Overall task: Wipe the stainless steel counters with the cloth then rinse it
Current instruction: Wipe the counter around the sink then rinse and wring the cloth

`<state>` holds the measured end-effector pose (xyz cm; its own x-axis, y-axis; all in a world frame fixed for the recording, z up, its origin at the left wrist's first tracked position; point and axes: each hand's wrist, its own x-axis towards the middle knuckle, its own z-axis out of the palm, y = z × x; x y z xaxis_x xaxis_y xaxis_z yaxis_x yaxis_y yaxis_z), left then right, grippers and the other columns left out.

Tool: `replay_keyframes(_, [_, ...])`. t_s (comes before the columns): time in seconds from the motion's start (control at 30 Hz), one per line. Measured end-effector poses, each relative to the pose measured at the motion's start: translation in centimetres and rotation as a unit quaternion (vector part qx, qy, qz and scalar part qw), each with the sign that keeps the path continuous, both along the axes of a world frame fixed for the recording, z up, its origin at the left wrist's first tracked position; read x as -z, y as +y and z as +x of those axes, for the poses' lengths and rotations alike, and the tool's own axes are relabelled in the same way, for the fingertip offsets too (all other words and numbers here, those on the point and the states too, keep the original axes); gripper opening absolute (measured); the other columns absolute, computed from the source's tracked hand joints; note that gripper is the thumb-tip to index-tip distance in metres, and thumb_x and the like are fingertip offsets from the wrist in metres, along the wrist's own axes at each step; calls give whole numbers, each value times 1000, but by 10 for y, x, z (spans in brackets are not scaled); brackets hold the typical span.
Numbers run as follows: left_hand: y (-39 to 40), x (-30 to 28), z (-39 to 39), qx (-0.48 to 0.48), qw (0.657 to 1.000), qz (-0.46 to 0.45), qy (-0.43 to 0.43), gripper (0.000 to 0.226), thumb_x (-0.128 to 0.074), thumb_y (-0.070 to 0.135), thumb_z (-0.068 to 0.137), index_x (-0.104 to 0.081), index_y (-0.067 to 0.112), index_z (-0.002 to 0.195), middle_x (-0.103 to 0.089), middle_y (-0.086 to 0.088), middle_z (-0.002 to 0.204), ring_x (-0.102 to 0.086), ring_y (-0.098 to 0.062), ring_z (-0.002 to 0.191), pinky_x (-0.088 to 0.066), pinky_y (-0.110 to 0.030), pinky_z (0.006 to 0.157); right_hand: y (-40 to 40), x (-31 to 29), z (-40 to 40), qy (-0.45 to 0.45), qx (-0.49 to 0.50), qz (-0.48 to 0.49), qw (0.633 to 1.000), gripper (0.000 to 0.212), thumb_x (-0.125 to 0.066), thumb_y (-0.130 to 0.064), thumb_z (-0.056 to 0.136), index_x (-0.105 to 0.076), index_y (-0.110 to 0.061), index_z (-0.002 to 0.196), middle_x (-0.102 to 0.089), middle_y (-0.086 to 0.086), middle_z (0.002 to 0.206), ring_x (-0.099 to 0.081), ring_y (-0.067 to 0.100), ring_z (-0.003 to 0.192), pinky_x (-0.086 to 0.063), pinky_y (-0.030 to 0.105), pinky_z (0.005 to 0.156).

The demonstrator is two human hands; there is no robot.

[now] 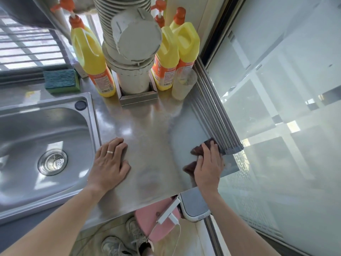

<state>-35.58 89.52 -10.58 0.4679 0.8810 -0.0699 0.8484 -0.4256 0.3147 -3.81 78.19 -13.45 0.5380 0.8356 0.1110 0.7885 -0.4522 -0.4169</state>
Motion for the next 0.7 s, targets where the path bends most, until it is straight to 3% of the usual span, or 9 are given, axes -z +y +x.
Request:
replay_keyframes(0.23, [1, 1, -1, 7, 1000, 11, -5, 53, -56, 31, 80, -57, 7, 128, -49, -11, 143, -44, -34, 139, -30, -45, 118, 54, 2, -96, 53, -169, 31, 984, 42, -55, -14, 98, -60, -25, 138, -48, -4, 159, -35, 15, 153, -31, 44, 123])
replay_keyframes(0.5, [-2, 8, -1, -39, 997, 39, -55, 53, -65, 24, 77, -57, 2, 125, -52, -15, 134, -48, -38, 133, -36, -46, 117, 166, -1, -141, 84, -359, 20, 929, 46, -48, -15, 91, -63, -26, 133, -54, -8, 153, -42, 12, 148, -34, 42, 120])
replay_keyframes(0.7, [-1, 13, -1, -54, 995, 42, -78, 47, -69, 26, 73, -61, 7, 116, -54, -10, 130, -50, -34, 128, -36, -40, 115, 232, 8, -199, 115, -402, 51, 907, 46, -50, -16, 83, -73, -23, 121, -64, -5, 144, -53, 15, 140, -39, 40, 113])
